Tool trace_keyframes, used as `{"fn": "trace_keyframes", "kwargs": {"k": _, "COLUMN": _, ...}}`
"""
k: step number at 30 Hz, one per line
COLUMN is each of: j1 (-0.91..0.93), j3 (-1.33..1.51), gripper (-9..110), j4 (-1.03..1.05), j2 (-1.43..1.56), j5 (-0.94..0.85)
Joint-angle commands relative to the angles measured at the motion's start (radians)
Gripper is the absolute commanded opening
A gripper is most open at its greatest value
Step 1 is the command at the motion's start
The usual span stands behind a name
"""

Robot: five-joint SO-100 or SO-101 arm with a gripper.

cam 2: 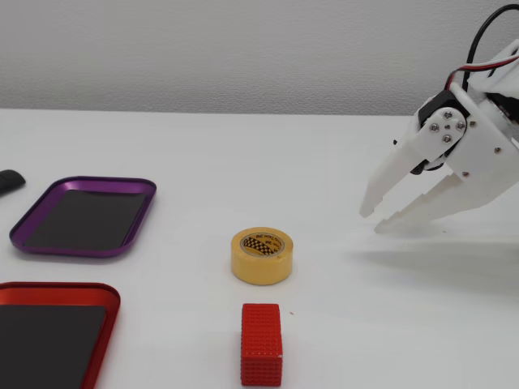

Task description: Grasp a tape and put it in the right purple dish.

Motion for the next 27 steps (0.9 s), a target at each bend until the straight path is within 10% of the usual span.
{"fn": "trace_keyframes", "kwargs": {"k": 1, "j1": 0.006, "j3": 0.009, "gripper": 3, "j4": -0.012, "j2": 0.081, "j5": -0.005}}
{"fn": "trace_keyframes", "kwargs": {"k": 27, "j1": -0.092, "j3": -0.201, "gripper": 3, "j4": -0.089, "j2": 0.006, "j5": -0.12}}
